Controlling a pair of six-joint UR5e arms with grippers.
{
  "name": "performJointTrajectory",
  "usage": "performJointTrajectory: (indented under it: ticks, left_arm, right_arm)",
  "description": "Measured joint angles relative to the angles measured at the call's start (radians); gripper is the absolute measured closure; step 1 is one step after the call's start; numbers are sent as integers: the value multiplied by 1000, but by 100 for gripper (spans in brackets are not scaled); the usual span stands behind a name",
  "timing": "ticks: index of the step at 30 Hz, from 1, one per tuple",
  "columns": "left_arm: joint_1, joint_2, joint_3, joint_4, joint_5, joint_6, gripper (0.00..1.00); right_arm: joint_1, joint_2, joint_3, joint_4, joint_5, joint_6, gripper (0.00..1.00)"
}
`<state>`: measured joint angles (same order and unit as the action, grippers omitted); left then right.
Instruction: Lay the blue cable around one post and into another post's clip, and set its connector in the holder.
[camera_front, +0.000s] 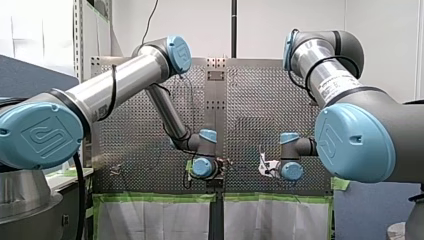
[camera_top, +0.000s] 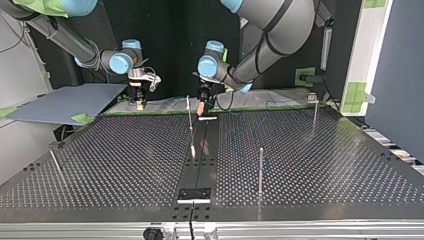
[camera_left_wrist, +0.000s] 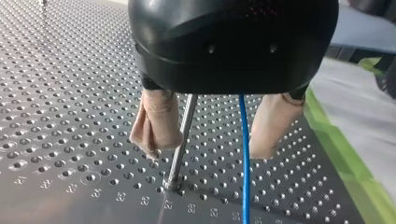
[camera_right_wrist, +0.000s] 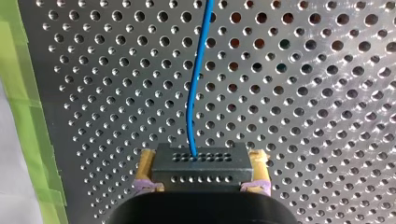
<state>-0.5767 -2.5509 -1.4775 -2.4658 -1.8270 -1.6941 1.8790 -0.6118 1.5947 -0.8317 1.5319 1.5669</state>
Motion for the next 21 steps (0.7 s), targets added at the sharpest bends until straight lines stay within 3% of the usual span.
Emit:
performJointTrajectory:
  ticks: [12, 21]
  left_arm:
    - [-17, 101, -101, -102, 14, 16, 0]
    - [-41, 141, -133, -183, 35, 54, 0]
  right_arm:
    - [0, 0, 0, 10, -1, 9, 100]
    - [0, 0, 0, 11, -1, 12, 100]
